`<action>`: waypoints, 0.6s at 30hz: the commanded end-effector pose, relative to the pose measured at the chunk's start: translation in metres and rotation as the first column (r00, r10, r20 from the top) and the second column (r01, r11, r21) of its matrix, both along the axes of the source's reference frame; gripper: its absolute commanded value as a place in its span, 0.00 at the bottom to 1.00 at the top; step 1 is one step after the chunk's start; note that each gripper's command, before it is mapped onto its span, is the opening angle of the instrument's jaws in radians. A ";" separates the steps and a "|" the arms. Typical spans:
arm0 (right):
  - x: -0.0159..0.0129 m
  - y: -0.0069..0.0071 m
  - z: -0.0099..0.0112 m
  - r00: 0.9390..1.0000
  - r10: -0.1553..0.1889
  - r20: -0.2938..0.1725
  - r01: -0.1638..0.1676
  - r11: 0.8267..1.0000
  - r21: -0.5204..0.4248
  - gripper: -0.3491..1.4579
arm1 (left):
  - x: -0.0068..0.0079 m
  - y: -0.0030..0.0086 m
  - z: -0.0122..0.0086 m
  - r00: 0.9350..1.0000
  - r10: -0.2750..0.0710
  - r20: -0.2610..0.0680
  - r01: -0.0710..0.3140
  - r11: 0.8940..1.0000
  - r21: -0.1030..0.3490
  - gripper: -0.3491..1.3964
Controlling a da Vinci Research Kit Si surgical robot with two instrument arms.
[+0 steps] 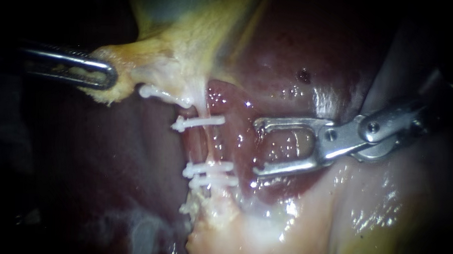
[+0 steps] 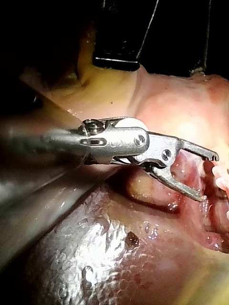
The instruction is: Going back third clip right tube
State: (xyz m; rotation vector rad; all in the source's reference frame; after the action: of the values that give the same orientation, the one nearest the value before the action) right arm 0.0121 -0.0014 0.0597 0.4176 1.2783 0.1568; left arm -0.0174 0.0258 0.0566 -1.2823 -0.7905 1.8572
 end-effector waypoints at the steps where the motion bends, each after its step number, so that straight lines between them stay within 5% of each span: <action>1: -0.0002 0.0001 -0.0001 1.000 0.002 0.002 -0.002 1.000 -0.002 0.47 | -0.0001 0.0000 0.0001 1.000 0.000 0.000 0.000 1.000 0.000 0.00; 18: -0.0012 0.0006 -0.0008 1.000 0.001 0.002 -0.001 1.000 -0.009 0.47 | -0.0011 -0.0003 0.0029 1.000 -0.003 -0.005 0.003 1.000 -0.012 0.00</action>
State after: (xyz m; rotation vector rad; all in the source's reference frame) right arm 0.0109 -0.0008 0.0589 0.4084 1.2763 0.1517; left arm -0.0186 0.0255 0.0598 -1.2851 -0.7765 1.8645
